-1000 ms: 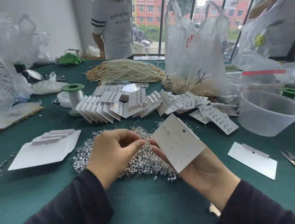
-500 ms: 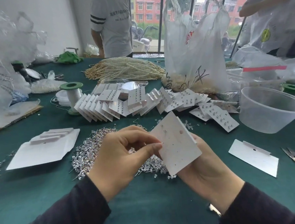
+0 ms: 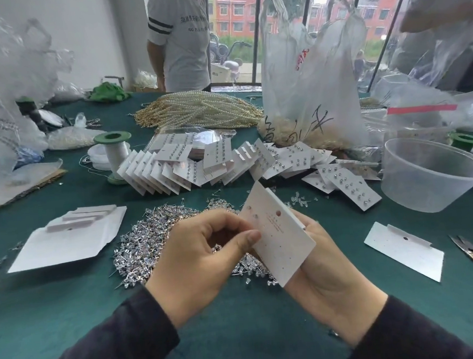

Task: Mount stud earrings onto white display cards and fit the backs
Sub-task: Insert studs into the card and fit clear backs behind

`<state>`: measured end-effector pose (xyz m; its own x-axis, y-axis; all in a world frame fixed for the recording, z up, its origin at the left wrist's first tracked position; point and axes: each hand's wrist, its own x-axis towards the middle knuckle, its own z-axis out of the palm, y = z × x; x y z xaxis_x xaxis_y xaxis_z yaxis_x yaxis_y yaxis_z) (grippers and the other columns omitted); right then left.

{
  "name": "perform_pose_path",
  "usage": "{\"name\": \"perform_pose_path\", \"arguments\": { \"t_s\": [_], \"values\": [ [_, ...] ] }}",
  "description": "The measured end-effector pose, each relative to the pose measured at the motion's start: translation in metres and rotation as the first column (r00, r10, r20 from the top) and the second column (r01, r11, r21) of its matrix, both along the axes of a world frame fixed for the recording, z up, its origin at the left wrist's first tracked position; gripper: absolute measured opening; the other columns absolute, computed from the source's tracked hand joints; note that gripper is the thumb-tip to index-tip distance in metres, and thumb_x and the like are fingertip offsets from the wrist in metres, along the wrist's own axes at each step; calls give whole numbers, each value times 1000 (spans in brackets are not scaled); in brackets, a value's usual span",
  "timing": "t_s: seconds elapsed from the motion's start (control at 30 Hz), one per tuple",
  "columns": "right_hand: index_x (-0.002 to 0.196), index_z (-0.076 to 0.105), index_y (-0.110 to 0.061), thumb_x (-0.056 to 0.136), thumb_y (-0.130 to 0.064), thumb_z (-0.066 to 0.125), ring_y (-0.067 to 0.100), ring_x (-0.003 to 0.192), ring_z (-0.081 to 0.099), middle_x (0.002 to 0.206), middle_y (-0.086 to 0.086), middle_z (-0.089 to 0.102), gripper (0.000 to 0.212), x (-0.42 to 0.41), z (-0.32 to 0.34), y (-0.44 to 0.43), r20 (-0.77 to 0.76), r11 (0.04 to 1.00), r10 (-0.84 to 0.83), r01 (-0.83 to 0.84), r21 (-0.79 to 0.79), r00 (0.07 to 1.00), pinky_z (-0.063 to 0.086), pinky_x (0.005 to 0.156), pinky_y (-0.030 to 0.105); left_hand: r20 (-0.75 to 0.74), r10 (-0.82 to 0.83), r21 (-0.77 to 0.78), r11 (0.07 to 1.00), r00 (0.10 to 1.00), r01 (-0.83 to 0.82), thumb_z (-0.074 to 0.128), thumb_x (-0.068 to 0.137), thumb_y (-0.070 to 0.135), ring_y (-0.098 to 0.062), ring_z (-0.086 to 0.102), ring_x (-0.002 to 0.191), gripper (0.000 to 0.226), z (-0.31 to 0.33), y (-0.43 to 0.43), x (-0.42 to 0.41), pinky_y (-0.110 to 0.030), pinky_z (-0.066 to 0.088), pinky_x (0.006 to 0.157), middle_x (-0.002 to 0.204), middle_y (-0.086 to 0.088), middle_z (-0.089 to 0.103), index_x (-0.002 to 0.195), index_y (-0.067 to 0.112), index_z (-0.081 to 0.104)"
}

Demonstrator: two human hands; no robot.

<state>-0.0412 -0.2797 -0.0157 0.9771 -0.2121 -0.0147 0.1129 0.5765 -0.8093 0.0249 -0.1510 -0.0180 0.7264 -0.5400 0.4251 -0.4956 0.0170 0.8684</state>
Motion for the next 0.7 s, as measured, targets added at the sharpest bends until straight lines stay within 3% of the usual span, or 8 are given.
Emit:
{"name": "perform_pose_path", "arguments": {
  "t_s": [0.13,0.23,0.3,0.4,0.53,0.7],
  "values": [
    [111,52,10,57,-12,69,24,80,59,90,18,63,60,0,-4,2,-1,1000,7,-7,-4,1000,52,74,29,-2,-7,11,1000,1000,7,73,70,25,-24,68,69,13,1,0,-1,-46,55,70,74,-6,72,73,12,70],
    [117,46,16,62,-10,68,33,94,54,103,26,58,65,0,-7,6,-12,1000,4,-5,-26,1000,47,90,40,144,83,46,995,986,-90,71,70,19,-18,65,66,7,1,-1,-2,-38,54,66,69,0,69,70,13,69],
    [114,48,15,63,-8,67,31,90,58,100,25,60,60,1,-8,8,-11,999,-18,17,-47,1000,50,85,37,263,128,83,985,956,-154,66,69,18,-10,62,62,7,2,-1,-3,-31,52,63,68,5,67,70,12,69],
    [103,54,11,60,-5,67,21,72,67,81,15,69,48,0,-8,9,5,998,-43,43,-40,999,54,64,24,415,122,160,966,902,-204,65,70,15,-5,56,59,6,3,0,-5,-23,48,59,67,6,63,69,10,68],
    [87,62,-4,67,2,72,17,66,65,76,11,67,23,2,-12,10,-30,989,-76,71,-127,997,52,60,23,558,69,266,929,827,-257,62,73,13,-11,54,58,5,4,2,-7,-24,45,59,66,2,61,72,9,65],
    [81,62,-9,77,-6,69,21,71,55,77,10,60,8,3,-18,13,-50,937,-166,142,-319,985,45,65,33,588,38,354,886,808,-299,47,77,26,-19,53,58,22,5,4,-9,-33,48,55,63,0,57,69,10,60]
  ]
}}
